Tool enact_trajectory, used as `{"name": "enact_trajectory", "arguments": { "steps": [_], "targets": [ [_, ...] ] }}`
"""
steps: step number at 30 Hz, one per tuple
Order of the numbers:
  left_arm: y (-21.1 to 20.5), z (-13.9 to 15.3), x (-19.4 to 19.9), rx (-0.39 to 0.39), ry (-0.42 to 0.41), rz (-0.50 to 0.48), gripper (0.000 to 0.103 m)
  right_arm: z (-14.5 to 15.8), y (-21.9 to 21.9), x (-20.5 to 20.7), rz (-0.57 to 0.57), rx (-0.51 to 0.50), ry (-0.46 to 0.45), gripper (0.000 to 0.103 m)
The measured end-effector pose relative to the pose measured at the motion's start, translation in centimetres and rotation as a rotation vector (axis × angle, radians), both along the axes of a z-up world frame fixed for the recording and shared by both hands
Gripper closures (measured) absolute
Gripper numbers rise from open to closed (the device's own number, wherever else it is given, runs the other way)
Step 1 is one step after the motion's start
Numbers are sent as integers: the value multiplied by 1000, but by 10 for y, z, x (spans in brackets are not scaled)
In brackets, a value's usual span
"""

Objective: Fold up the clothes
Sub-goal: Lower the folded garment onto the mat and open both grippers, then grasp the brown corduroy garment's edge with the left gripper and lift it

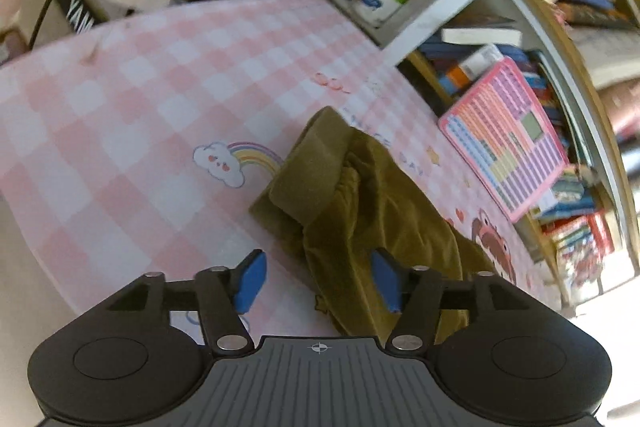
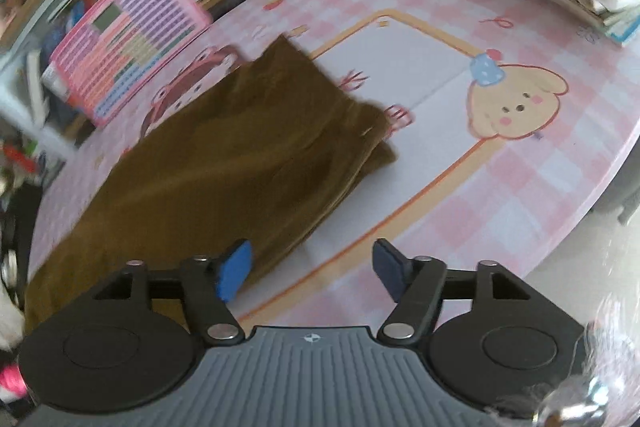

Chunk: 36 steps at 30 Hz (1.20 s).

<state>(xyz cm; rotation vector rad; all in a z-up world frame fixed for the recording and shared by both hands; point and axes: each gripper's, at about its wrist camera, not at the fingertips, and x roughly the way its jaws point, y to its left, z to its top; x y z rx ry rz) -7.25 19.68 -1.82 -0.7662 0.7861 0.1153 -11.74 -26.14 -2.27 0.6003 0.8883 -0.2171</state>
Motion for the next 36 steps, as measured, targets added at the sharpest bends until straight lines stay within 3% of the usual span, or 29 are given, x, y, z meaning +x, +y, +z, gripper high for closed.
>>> {"name": "enact_trajectory", "arguments": {
  "steps": [3, 13, 19, 21, 23, 25, 29, 32, 36],
  "targets": [
    [-3, 8, -6, 65, 3, -37, 32, 3, 26, -7, 66, -50, 0, 29],
    [-14, 3, -35, 122, 35, -171, 28, 16, 122, -16, 310, -281, -7, 21],
    [-24, 4, -42, 183, -2, -268, 23, 20, 163, -12, 441, -349, -33, 17],
    [-15, 2, -39, 112, -48, -259, 23, 19, 174, -9, 467, -375, -38, 17],
    [-3, -6, -31, -19, -94, -218, 24, 18, 184, -7, 497, -400, -40, 17],
    [6, -14, -19, -129, -102, -157, 25, 17, 194, -6, 535, -421, -46, 17],
    [10, -28, 6, -275, -75, -48, 25, 20, 209, 0, 568, -497, -106, 17],
    [9, -38, 18, -326, -49, 19, 25, 20, 217, 12, 561, -589, -160, 19],
    [8, -47, 27, -333, -30, 87, 29, 16, 218, 35, 547, -593, -144, 19]
  ]
}}
